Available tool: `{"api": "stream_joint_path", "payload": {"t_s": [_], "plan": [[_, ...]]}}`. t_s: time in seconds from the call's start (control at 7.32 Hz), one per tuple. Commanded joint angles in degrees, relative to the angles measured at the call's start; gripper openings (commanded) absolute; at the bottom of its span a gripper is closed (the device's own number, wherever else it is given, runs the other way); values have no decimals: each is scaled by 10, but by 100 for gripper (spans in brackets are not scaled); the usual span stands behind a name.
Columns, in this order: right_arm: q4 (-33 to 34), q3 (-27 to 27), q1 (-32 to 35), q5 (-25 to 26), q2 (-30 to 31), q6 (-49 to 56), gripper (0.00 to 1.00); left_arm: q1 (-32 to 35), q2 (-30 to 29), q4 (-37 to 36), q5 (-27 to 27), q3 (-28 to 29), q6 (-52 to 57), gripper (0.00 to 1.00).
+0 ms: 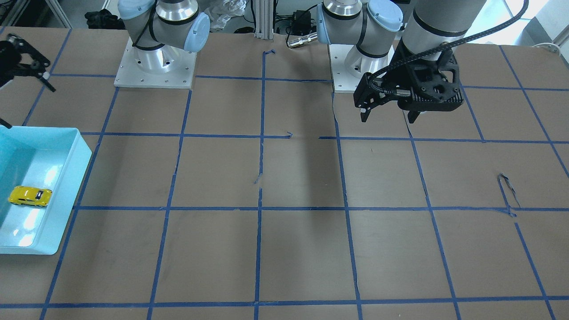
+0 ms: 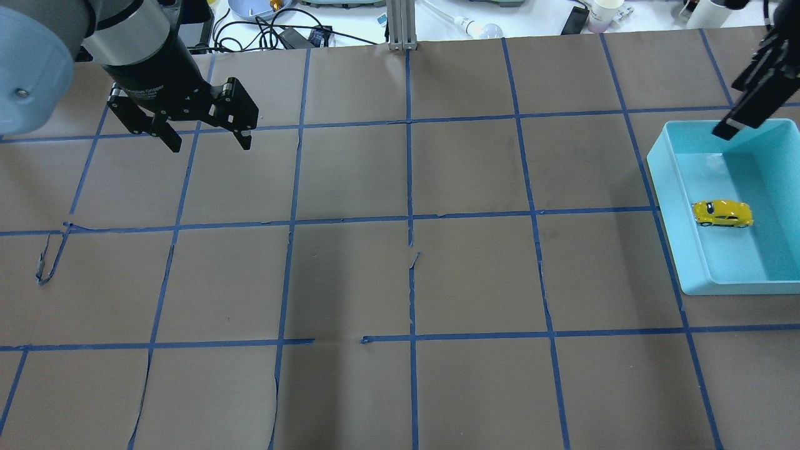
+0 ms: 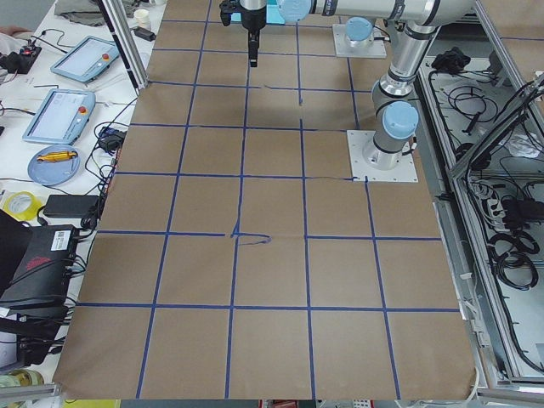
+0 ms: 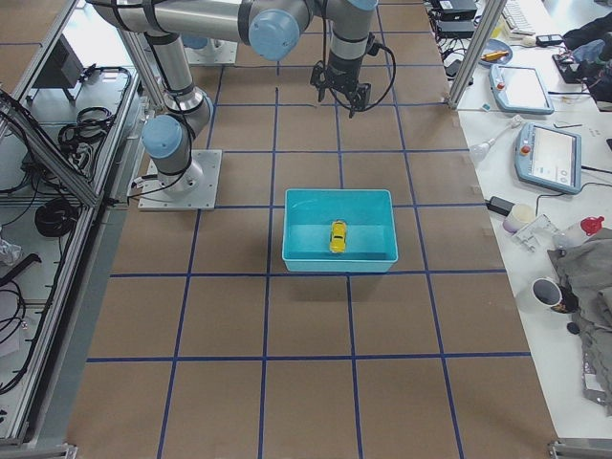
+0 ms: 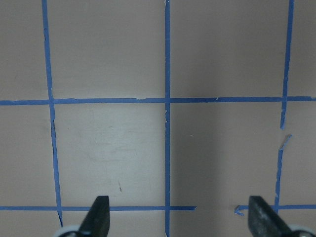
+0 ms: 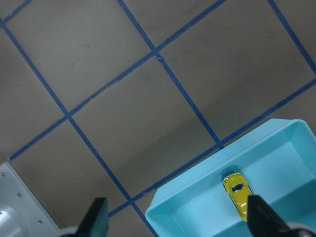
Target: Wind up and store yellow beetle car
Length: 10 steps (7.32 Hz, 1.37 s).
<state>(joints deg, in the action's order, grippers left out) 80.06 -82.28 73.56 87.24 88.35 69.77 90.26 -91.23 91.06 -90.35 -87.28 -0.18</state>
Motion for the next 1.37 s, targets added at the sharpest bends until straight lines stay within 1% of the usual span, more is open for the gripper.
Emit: {"api": "stream_joint_path", "payload": {"t_s": [0.0, 0.14, 0.27, 0.41, 0.55, 0.68, 0.82, 1.09, 1.23], "plan": [[-4, 3, 99, -1, 2, -175, 100, 0, 0, 0, 0, 0, 1, 100], [-10, 2, 125, 0, 2, -252, 100, 0, -1, 0, 0, -1, 1, 100], [-10, 2, 157, 3, 0, -417, 100, 0, -1, 0, 0, 0, 1, 100], [-8, 1, 201, 15, -2, -490, 100, 0, 0, 0, 0, 0, 1, 100], [-2, 2, 226, 26, -3, -576, 100, 0, 0, 0, 0, 0, 1, 100], [18, 0, 229, 26, -5, -629, 100, 0, 0, -1, -1, -2, 1, 100], [52, 1, 229, 27, -5, -633, 100, 0, 0, 0, 0, -1, 1, 100], [55, -3, 229, 27, -5, -669, 100, -1, 2, -1, 0, -4, 1, 100], [54, -3, 225, 27, -5, -670, 100, -2, 2, -1, 1, -4, 1, 100]]}}
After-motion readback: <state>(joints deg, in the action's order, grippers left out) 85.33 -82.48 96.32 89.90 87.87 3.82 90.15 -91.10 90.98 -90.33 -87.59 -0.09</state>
